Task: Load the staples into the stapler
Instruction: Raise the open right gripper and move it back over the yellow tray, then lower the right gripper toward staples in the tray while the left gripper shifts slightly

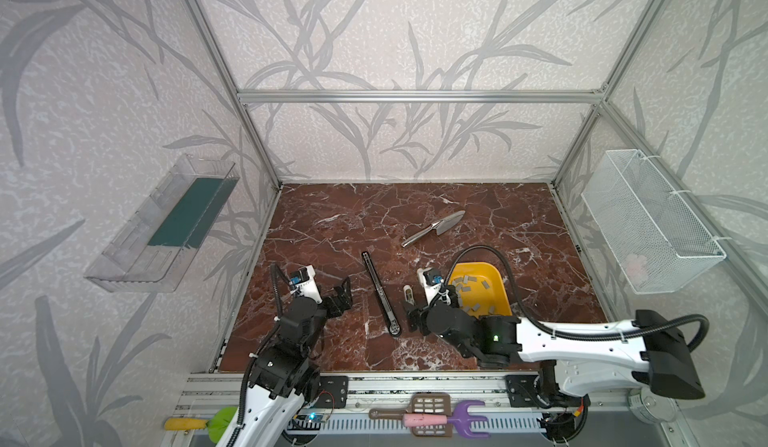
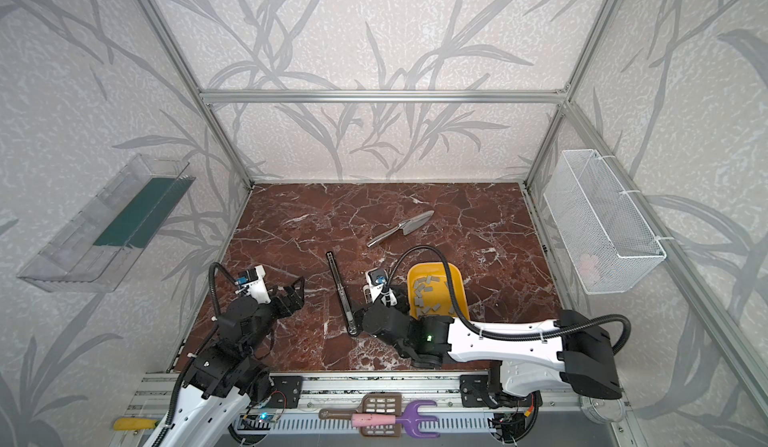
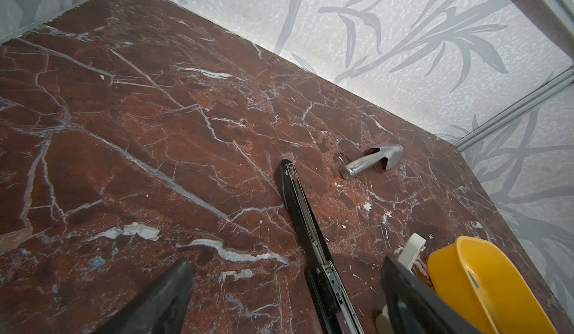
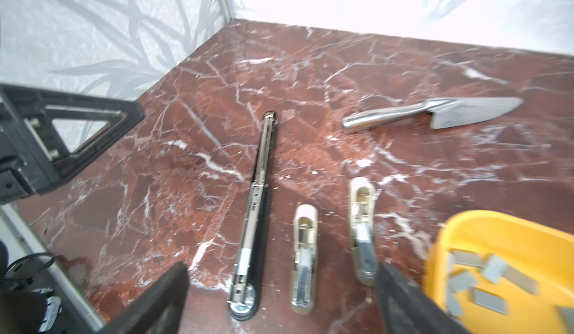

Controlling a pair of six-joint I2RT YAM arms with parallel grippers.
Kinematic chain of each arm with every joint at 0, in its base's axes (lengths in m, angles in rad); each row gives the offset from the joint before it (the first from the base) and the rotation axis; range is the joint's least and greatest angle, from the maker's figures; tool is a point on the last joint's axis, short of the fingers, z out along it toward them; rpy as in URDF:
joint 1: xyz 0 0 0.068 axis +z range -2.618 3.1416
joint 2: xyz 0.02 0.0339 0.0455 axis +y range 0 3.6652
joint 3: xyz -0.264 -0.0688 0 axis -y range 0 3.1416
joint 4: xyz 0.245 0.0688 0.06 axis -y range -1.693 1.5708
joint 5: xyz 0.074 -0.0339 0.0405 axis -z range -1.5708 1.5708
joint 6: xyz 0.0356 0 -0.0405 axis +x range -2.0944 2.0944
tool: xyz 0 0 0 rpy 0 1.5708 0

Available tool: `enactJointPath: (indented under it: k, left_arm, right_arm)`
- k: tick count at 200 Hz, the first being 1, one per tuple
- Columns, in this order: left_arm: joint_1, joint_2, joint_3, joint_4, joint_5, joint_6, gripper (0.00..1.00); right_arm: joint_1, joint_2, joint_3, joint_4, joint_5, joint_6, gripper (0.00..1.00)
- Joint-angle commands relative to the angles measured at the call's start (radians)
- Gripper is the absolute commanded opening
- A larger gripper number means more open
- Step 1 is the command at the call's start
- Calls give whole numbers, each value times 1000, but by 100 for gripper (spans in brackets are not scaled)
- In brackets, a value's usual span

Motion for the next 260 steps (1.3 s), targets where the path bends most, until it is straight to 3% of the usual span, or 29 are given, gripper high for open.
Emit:
enactJointPath:
  k: [1, 54, 72, 97, 137, 155, 196, 260]
  left_arm:
    - [-3, 6, -11, 26, 6, 18, 98]
    - [-3, 1, -16, 32, 57, 23, 99]
    - [-2, -11, -14, 14, 26, 22, 99]
    - [-2, -22, -14, -11, -6, 4, 99]
    - [-2, -17, -18, 3, 23, 6, 99]
    - [-2, -6, -19, 10, 30, 8, 99]
    - [-2, 24, -10, 8, -10, 12, 99]
    - [-2, 62, 52, 30, -9, 1, 99]
  right_arm:
    - [-34, -122, -50, -180, 113, 2, 99]
    - [-105, -453, -165, -351, 155, 35, 100]
    - [-124, -508, -207, -339, 140, 41, 95]
    - [-229, -426, -205, -338, 5, 50, 93]
    - [-342, -320, -205, -358, -18, 104, 92]
    - [-414, -336, -231, -315, -104, 84, 92]
    - [-597, -351, -269, -314, -249, 65, 70]
    - [-619, -324, -266, -290, -253, 8, 67]
